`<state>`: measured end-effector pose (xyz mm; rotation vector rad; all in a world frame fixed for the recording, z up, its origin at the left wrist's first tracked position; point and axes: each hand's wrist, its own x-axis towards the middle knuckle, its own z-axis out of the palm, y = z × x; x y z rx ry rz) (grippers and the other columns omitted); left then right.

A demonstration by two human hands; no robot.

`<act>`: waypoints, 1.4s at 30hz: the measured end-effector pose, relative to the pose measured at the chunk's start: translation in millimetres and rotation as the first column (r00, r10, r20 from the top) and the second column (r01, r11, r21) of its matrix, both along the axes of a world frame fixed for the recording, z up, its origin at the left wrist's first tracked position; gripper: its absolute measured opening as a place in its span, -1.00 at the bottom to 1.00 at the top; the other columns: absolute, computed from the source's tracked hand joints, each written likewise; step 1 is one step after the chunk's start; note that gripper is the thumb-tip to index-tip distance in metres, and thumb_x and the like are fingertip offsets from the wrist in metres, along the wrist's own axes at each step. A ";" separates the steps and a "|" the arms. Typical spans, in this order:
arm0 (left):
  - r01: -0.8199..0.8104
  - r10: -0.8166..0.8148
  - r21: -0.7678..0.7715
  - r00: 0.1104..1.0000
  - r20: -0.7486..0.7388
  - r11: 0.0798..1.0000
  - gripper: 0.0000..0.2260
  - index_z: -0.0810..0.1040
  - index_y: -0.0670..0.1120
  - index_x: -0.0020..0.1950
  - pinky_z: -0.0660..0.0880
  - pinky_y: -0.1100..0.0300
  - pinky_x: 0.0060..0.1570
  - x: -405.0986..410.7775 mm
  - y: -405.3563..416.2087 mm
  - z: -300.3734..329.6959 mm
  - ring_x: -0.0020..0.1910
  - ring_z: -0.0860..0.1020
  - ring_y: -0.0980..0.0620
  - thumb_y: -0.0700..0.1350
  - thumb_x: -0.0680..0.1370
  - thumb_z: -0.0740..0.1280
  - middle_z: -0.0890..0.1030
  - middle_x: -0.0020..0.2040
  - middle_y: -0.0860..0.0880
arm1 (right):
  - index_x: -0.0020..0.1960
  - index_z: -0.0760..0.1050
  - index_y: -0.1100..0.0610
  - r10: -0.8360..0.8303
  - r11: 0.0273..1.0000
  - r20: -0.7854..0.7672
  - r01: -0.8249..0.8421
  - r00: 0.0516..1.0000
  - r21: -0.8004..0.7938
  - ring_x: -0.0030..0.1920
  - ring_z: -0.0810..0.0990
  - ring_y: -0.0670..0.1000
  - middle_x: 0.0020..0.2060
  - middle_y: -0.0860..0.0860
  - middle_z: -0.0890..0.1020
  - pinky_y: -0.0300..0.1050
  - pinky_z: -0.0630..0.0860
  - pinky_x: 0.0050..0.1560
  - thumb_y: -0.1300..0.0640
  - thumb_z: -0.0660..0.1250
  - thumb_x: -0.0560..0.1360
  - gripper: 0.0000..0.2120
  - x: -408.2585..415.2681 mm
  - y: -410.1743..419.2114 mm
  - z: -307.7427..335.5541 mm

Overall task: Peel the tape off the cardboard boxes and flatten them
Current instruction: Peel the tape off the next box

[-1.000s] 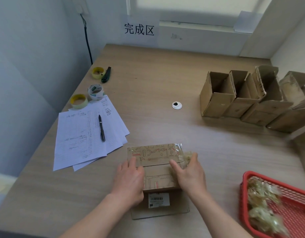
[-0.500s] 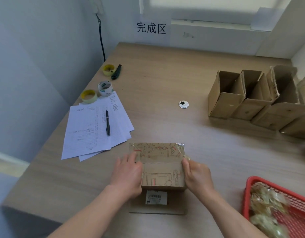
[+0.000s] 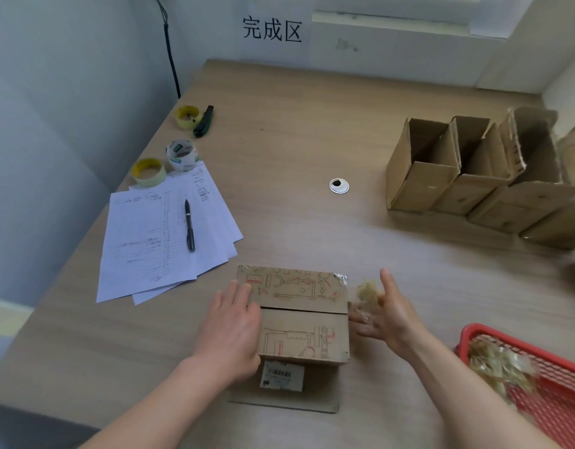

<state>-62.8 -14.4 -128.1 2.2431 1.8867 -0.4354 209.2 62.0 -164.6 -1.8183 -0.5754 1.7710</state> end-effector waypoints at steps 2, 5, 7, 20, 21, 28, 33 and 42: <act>0.007 -0.007 -0.001 1.000 0.009 1.000 -0.34 0.35 -0.12 0.29 0.16 -0.05 0.47 2.7 5.5 2.2 0.50 0.15 -0.24 0.25 0.36 0.41 0.25 0.41 -0.15 | 0.22 0.55 0.16 -0.049 0.999 -0.027 0.049 0.998 0.000 -0.05 0.73 0.18 0.07 0.19 0.69 0.14 0.59 0.02 -0.42 0.07 0.54 -0.30 -0.8 -1.0 0.7; -0.008 0.005 0.037 0.997 0.079 0.999 -0.12 0.25 -0.06 0.35 0.22 0.00 0.43 7.9 15.0 4.7 0.42 0.21 -0.20 0.41 0.25 0.46 0.27 0.36 -0.13 | 0.29 0.51 0.14 -0.152 0.987 -0.054 0.155 0.987 0.052 -0.02 0.72 0.16 0.03 0.16 0.70 0.17 0.63 0.04 -0.23 0.09 0.64 -0.49 -10.7 -7.5 4.0; 0.005 -0.004 -0.011 0.993 0.115 1.000 0.11 0.00 0.00 0.55 0.07 -0.08 0.52 10.5 22.1 1.6 0.54 0.01 -0.23 0.43 0.22 0.48 0.07 0.51 -0.15 | 0.25 0.54 0.16 -0.220 0.970 -0.094 0.228 0.971 0.085 -0.05 0.73 0.15 -0.03 0.15 0.73 0.10 0.65 -0.09 -0.10 0.14 0.66 -0.60 -16.6 -11.5 5.5; 0.130 -0.119 -0.089 0.986 0.121 0.988 0.27 -0.68 0.10 0.37 -0.43 -0.30 0.39 32.1 27.3 -36.6 0.39 -0.64 -0.17 0.42 0.28 0.38 -0.63 0.45 -0.04 | -0.07 0.54 0.16 -0.263 0.959 -0.045 0.256 0.964 -0.121 -0.51 0.40 -0.03 -0.33 0.09 0.55 -0.16 0.48 -0.48 0.05 0.47 0.50 -0.80 -25.7 -1.0 -12.1; 0.132 -0.121 -0.096 0.986 0.113 0.987 0.26 -0.68 0.10 0.37 -0.44 -0.30 0.38 31.9 27.6 -35.6 0.39 -0.64 -0.17 0.42 0.28 0.38 -0.63 0.45 -0.04 | -0.05 0.53 0.16 -0.203 0.969 0.007 0.202 0.979 -0.140 -0.52 0.38 -0.04 -0.29 0.09 0.52 -0.16 0.48 -0.46 0.05 0.49 0.48 -0.78 -20.7 6.6 -9.6; 0.127 -0.117 -0.124 0.990 0.079 0.984 0.24 -0.59 0.09 0.44 -0.39 -0.33 0.42 33.3 28.8 -34.1 0.38 -0.64 -0.17 0.38 0.28 0.39 -0.64 0.43 -0.04 | -0.02 0.54 0.19 0.160 0.987 0.216 -0.155 0.963 -0.042 -0.23 0.60 0.13 -0.07 0.10 0.59 -0.05 0.56 -0.39 0.05 0.55 0.41 -0.70 13.1 41.1 13.3; 0.125 -0.116 -0.128 0.991 0.071 0.984 0.25 -0.64 0.09 0.39 -0.39 -0.32 0.42 33.1 29.1 -33.5 0.38 -0.65 -0.17 0.38 0.28 0.40 -0.65 0.43 -0.04 | 0.09 0.52 0.17 0.137 0.988 0.048 -0.133 0.989 -0.079 -0.31 0.71 0.18 -0.05 0.18 0.70 -0.05 0.58 -0.45 0.02 0.39 0.56 -0.77 -2.6 23.5 9.0; 0.117 -0.110 -0.101 0.991 0.076 0.988 0.24 -0.70 0.14 0.34 -0.50 -0.25 0.34 33.0 28.6 -35.2 0.38 -0.65 -0.16 0.36 0.29 0.38 -0.65 0.42 -0.02 | -0.05 0.49 0.19 -0.088 0.994 0.020 0.087 0.996 0.059 -0.57 0.42 -0.13 -0.42 0.04 0.50 -0.18 0.52 -0.52 0.20 0.29 0.62 -0.91 -12.1 8.5 -1.3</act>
